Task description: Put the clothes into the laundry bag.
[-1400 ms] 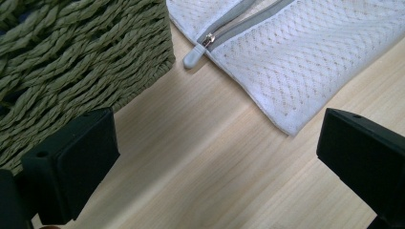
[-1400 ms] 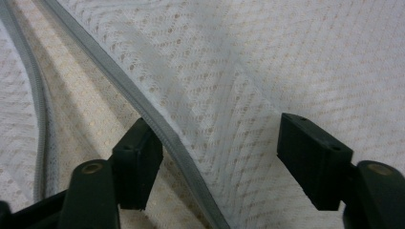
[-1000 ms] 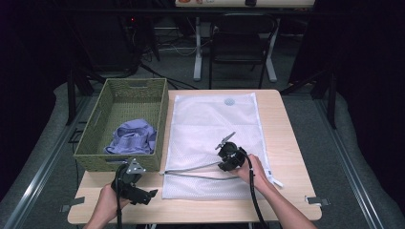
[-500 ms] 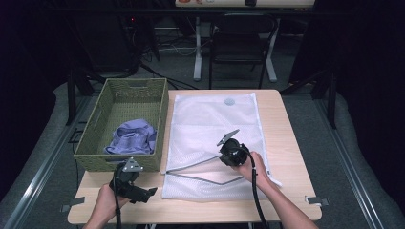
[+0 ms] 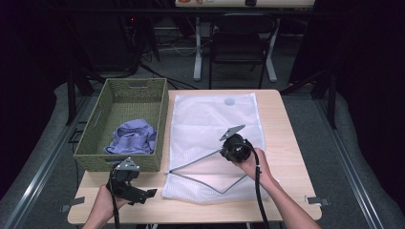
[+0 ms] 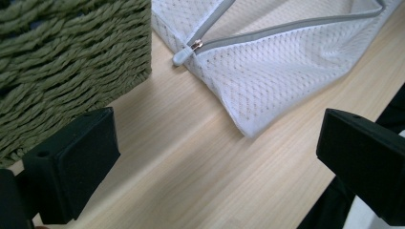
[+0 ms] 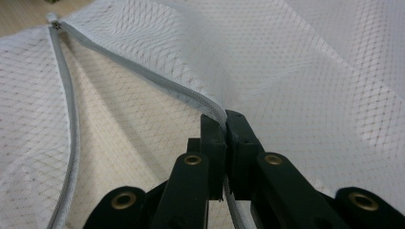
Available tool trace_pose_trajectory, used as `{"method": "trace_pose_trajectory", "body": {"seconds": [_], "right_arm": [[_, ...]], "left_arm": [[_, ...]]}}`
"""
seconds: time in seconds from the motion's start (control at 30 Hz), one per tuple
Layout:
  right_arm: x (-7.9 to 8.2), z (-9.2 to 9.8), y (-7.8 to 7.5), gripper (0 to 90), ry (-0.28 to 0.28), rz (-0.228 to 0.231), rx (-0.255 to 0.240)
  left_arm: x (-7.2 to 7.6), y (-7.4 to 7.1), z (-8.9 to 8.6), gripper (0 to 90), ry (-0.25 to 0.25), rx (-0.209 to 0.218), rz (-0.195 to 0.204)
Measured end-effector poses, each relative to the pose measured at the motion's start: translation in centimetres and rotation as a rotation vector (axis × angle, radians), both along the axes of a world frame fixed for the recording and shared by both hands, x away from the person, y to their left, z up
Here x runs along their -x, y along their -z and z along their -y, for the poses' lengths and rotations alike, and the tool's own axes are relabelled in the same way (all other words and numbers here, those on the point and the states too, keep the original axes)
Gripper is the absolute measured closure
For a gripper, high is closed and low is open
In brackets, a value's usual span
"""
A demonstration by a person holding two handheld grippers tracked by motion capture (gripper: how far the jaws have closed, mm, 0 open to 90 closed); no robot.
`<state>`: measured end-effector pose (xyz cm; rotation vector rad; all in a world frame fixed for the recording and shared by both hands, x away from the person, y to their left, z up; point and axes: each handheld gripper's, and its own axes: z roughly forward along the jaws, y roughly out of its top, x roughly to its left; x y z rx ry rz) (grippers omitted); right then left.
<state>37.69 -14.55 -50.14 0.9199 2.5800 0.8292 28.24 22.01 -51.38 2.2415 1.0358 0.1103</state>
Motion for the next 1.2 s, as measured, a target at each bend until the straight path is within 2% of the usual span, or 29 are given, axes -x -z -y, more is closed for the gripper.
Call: {"method": "trace_pose_trajectory", "body": {"seconds": [0.23, 0.37, 0.4, 0.5, 0.53, 0.63, 0.73, 0.8, 0.83, 0.87, 0.93, 0.97, 1.0, 1.03, 1.07, 1.2], "right_arm": [[0.4, -0.1, -0.4, 87.2, -0.007, 0.015, -0.004], [0.2, 0.2, -0.4, 87.2, -0.012, 0.011, -0.008], [0.2, 0.2, -0.4, 87.2, -0.012, 0.011, -0.008], [0.2, 0.3, -0.4, 87.1, -0.011, 0.016, -0.008], [0.2, 0.3, -0.4, 87.1, -0.011, 0.017, -0.007], [0.1, 0.5, -0.4, 87.1, -0.014, 0.019, -0.010], [-0.1, 0.7, -0.3, 87.1, -0.007, 0.015, -0.014], [-0.1, 0.8, -0.2, 87.1, -0.009, 0.015, -0.010], [-0.1, 0.8, -0.2, 87.1, -0.009, 0.015, -0.010], [-0.1, 0.7, -0.2, 87.1, -0.008, 0.015, -0.009], [-0.1, 0.7, -0.1, 87.1, -0.012, 0.018, -0.006], [-0.2, 0.6, 0.0, 87.1, -0.013, 0.012, -0.005], [-0.2, 0.6, 0.0, 87.1, -0.013, 0.012, -0.005], [-0.2, 0.6, 0.1, 87.1, -0.013, 0.011, -0.001], [-0.2, 0.6, 0.1, 87.1, -0.013, 0.008, 0.002], [0.0, 0.6, 0.0, 87.1, -0.011, 0.015, 0.001]], "left_arm": [[0.4, -1.7, 0.0, 0.2, 0.000, -0.019, 0.044], [-0.2, -3.7, -0.3, 0.2, 0.000, -0.032, 0.071], [-0.2, -3.7, -0.3, 0.2, 0.000, -0.032, 0.071], [-0.9, -5.4, -0.4, 0.2, 0.002, -0.058, 0.087], [-1.5, -6.6, -0.5, 0.2, 0.000, -0.073, 0.096], [-2.8, -7.8, -1.0, 0.2, -0.025, -0.109, 0.112], [-4.5, -8.4, -1.9, 0.2, -0.050, -0.121, 0.105], [-5.9, -8.7, -2.5, 0.2, -0.069, -0.151, 0.097], [-5.9, -8.7, -2.5, 0.0, -0.069, -0.151, 0.097], [-6.5, -8.8, -2.8, 0.0, -0.074, -0.160, 0.080], [-7.6, -8.8, -3.3, 0.0, -0.092, -0.191, 0.079], [-8.6, -8.7, -3.8, 0.0, -0.105, -0.202, 0.064], [-8.6, -8.7, -3.8, 0.0, -0.105, -0.202, 0.064], [-9.7, -8.5, -4.2, 0.0, -0.110, -0.240, 0.046], [-10.2, -8.5, -4.4, 0.0, -0.119, -0.252, 0.047], [-12.1, -7.8, -5.0, 0.0, -0.130, -0.274, -0.009]]}}
